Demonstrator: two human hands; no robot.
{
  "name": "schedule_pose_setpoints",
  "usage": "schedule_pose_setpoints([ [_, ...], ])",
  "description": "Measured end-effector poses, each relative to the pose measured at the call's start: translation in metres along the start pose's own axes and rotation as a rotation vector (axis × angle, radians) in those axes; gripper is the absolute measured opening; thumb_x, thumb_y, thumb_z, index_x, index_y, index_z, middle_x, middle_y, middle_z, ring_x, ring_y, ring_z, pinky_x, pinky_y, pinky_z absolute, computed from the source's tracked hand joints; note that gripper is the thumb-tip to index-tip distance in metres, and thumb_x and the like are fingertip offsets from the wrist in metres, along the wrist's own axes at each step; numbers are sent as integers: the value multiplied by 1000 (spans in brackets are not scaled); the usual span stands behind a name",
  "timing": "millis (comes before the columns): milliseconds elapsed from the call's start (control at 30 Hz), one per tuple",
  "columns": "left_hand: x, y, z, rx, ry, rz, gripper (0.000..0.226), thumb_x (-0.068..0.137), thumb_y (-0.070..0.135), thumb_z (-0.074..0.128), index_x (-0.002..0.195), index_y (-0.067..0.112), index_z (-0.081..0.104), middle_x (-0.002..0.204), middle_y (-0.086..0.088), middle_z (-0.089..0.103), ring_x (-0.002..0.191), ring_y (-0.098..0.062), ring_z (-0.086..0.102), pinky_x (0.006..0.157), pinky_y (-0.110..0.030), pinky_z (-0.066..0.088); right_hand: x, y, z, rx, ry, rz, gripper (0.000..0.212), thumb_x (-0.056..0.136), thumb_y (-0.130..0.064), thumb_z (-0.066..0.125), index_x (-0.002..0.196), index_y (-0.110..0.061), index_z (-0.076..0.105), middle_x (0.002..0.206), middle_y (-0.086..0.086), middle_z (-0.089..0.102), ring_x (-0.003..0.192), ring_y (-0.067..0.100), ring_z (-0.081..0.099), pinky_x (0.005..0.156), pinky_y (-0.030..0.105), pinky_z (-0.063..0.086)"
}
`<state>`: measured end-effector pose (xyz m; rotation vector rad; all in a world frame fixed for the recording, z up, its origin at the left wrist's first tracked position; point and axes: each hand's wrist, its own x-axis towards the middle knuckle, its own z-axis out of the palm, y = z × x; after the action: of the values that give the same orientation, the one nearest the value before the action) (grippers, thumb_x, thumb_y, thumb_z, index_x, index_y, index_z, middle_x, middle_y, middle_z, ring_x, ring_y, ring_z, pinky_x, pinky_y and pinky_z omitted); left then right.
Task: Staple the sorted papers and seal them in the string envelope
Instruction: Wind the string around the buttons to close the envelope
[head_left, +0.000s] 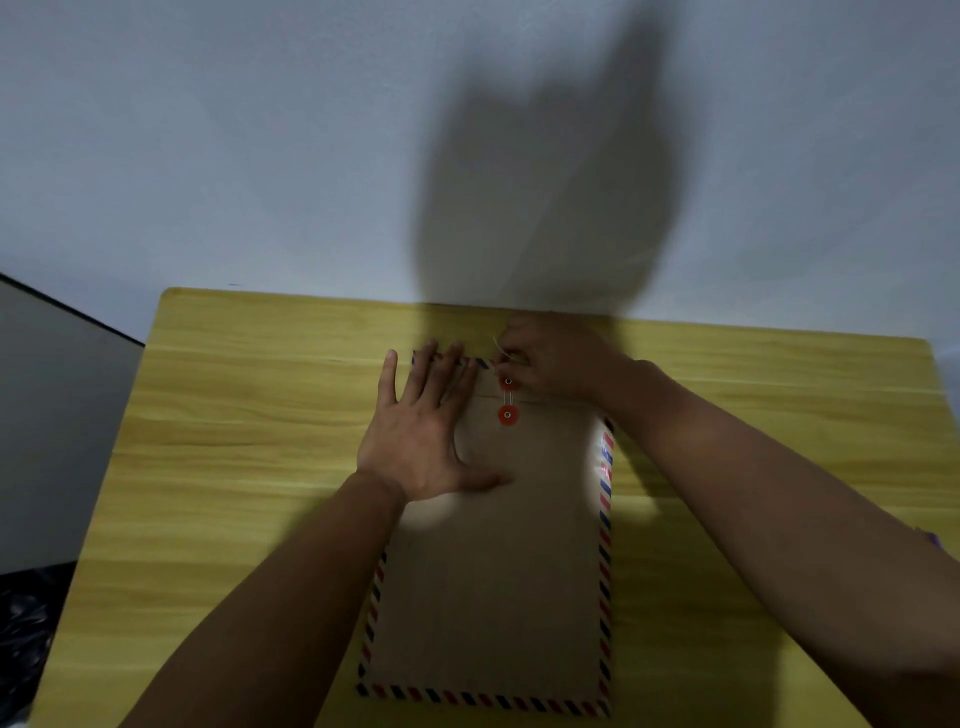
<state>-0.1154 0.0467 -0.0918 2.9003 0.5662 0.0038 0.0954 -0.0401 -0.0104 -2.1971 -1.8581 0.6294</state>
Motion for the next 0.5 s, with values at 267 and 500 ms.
schedule_pose_setpoints([
  [267,1,1,-1,14,-10,-3,141,59,112,33,166,20,29,175,-5,23,165,-31,8,127,-69,4,-7,15,26,178,175,303,19,82,-24,77,69,-17,65,71,-6,58,69,18,59,62,29,39],
  [500,0,1,-3,15,-7,-5,134,65,109,31,166,22,27,176,-4,20,165,-30,6,127,-69,4,-58,15,46,43,350,192,5,89,-17,73,88,-17,78,77,-3,67,66,23,65,68,36,49],
])
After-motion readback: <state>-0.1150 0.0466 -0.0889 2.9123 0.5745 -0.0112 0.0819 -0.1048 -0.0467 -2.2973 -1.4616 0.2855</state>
